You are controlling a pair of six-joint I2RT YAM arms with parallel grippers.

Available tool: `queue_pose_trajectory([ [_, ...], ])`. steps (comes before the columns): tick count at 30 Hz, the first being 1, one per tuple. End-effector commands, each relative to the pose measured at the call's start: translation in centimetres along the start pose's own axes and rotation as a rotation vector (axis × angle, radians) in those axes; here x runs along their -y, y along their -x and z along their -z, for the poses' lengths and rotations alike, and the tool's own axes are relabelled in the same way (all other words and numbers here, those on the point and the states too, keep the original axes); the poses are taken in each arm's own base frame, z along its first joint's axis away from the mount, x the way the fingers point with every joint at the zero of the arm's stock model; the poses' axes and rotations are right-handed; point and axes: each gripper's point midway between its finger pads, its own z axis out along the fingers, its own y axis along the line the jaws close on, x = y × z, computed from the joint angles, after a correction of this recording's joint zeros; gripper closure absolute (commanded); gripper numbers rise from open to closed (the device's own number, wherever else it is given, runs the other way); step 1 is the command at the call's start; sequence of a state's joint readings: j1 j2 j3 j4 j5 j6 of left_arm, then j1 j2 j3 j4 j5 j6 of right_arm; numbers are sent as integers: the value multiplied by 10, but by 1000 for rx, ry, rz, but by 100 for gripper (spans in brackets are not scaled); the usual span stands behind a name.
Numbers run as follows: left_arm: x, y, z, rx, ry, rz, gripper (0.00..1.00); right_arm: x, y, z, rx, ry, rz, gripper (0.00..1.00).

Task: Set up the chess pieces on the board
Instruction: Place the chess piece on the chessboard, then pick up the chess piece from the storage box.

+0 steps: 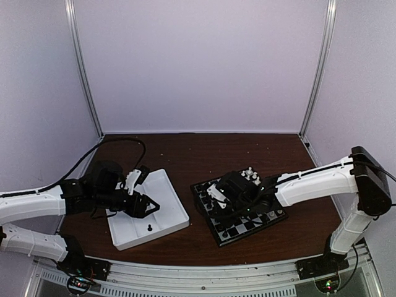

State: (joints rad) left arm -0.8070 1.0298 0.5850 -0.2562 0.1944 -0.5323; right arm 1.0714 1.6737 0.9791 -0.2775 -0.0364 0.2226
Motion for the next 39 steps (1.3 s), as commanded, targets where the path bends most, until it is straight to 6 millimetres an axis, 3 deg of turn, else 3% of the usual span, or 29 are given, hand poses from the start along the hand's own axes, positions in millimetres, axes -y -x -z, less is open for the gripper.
queue_pose_trajectory([
  [1, 6, 13, 2, 38, -13, -12, 46, -2, 16, 8, 28, -16, 18, 79],
  [7, 5, 9, 1, 25, -11, -5, 46, -3, 29, 25, 60, -14, 25, 75],
  [12, -10, -20, 4, -87, 57, 28, 47, -6, 47, 56, 127, 2, 28, 73],
  [16, -29, -42, 11, -208, 174, 75, 61, -3, 61, 78, 197, -7, 25, 71],
  [19, -34, -56, 11, -303, 223, 141, 64, -5, 71, 89, 232, 3, 22, 70],
  [25, -28, -74, -6, -446, 246, 277, 69, -6, 78, 97, 249, 3, 34, 69],
  [39, -45, -91, -35, -622, 442, 335, 56, -1, 75, 107, 260, -16, 41, 69],
])
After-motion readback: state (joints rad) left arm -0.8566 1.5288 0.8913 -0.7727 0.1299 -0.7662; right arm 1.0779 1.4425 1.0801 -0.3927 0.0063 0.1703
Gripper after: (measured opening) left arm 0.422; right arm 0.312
